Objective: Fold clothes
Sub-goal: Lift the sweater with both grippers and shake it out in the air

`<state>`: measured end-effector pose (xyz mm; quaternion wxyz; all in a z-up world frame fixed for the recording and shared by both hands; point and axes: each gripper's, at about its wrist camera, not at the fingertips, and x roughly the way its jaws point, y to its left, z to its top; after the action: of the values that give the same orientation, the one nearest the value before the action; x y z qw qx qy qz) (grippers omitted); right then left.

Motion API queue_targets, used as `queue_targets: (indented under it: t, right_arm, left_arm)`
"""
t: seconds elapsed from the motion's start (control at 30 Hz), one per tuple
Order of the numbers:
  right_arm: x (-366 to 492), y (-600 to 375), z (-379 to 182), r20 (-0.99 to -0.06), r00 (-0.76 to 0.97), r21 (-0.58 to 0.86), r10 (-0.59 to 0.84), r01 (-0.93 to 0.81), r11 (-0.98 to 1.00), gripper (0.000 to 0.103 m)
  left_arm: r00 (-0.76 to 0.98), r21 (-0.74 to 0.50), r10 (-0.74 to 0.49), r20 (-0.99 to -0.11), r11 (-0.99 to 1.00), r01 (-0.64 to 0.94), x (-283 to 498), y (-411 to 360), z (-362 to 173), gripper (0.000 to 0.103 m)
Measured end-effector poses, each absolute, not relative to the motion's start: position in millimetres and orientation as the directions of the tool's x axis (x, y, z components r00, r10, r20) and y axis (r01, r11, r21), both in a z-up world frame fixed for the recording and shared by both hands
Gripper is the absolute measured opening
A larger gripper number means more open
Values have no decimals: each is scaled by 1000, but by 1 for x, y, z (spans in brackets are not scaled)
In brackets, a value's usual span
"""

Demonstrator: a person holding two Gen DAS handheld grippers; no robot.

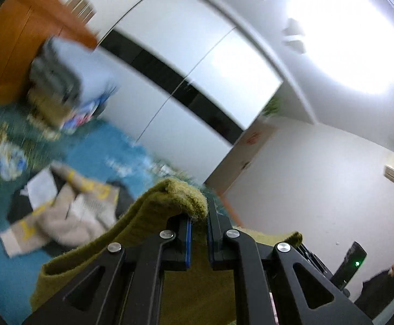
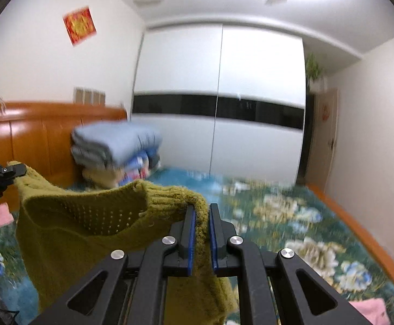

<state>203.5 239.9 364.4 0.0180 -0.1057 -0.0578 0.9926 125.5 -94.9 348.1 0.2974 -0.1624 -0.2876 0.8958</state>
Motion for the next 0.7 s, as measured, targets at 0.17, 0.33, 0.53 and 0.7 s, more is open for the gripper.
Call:
queue_targets:
  t: [0.17,0.33,0.53,0.7]
  right_arm:
    - [273,227,402,-65,-998,-130,17,-8,-992,10]
    - [334,212,428,26,-1000,-176,-11,7,-984,10]
    - [359,201,457,68,-997,-202,-41,27,-979,10]
    - [328,193,462,23,-999,-229,-37,31,-973,10]
  left_arm:
    - [-764,-539,644,-44,-659,-524,200,-108,378,9]
    - [-755,-480,656,0,-662,-575,261,-117,398,9]
    - [-727,-462,686,24,-638,-617,276,-128,433,9]
    - [-758,-488,649,-69,-684,-542,232,-122,417,9]
